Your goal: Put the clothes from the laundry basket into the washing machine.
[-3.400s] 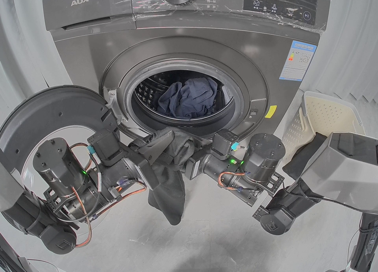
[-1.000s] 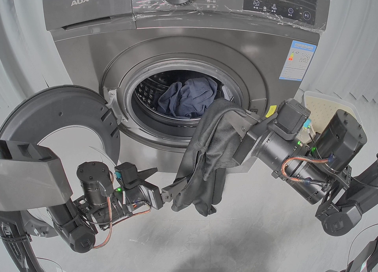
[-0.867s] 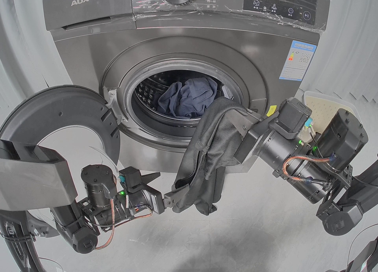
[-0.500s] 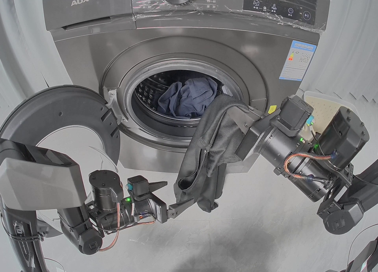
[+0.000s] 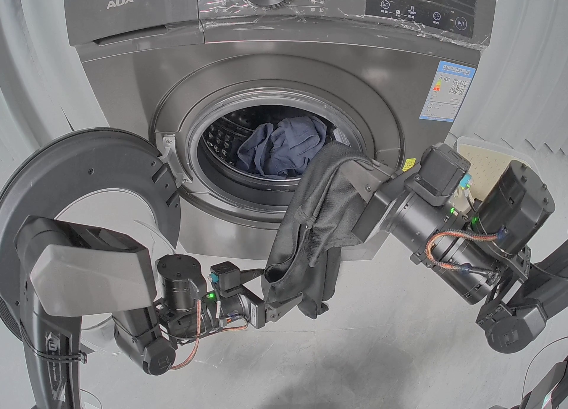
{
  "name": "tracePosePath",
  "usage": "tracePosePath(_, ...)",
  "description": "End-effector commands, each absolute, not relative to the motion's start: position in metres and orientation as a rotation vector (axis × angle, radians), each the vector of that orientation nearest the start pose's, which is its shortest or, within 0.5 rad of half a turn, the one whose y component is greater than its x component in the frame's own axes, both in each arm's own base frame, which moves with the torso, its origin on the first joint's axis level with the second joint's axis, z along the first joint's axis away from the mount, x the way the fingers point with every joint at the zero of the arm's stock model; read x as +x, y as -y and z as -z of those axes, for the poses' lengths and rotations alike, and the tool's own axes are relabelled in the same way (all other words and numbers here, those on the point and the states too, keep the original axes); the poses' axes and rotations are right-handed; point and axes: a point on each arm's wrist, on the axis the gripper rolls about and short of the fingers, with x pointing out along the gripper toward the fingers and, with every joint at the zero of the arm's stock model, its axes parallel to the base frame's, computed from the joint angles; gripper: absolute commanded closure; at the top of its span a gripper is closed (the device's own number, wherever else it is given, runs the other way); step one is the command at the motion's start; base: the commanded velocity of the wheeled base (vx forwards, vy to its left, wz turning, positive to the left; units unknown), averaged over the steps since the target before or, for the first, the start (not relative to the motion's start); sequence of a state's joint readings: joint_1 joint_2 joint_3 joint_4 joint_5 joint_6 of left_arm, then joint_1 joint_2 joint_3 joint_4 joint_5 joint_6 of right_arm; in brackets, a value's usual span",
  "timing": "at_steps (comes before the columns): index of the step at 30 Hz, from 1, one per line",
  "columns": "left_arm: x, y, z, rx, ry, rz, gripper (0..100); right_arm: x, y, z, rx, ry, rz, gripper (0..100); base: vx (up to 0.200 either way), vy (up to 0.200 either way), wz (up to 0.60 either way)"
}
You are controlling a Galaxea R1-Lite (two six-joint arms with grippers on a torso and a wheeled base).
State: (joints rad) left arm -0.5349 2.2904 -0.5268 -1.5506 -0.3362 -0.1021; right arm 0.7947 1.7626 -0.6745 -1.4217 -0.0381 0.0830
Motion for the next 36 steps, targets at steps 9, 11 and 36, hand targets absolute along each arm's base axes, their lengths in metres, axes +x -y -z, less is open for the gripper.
tracePosePath(9,0.313,0.192,0.002,-0.076,-0.235,0.838,100,0.211,-0.215,-0.208,0.218,0.282,-0.764,100,0.000,0.000,0.00)
tracePosePath(11,0.314,0.193,0.001,-0.076,-0.225,0.839,100,0.212,-0.214,-0.208,0.217,0.280,-0.761,100,0.000,0.000,0.00)
tracePosePath(36,0.260,0.121,-0.153,-0.134,0.150,0.622,100,0.224,-0.133,-0.168,0.136,0.124,-0.528,100,0.000,0.000,0.00)
